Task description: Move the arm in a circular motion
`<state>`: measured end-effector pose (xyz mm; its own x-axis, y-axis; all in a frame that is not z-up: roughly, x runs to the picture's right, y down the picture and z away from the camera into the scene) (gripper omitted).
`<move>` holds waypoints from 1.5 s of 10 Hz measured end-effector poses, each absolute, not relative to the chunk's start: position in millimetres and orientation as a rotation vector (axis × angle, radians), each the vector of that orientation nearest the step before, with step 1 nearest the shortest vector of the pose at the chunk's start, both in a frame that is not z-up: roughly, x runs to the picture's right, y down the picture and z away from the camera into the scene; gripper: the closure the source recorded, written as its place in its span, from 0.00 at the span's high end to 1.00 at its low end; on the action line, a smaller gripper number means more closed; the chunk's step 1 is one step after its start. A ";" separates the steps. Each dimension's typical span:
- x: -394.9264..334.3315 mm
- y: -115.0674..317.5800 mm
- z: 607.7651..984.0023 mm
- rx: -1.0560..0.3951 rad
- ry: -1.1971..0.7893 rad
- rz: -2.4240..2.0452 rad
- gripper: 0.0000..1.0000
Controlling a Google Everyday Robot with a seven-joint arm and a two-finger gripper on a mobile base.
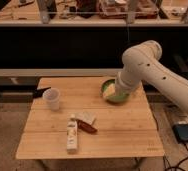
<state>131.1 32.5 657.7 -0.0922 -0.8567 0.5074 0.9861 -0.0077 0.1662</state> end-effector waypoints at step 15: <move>127.5 37.5 656.3 -0.313 -0.546 -1.595 0.80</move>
<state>127.5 37.5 656.3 -0.1054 -0.8542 0.5091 0.9871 -0.0277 0.1578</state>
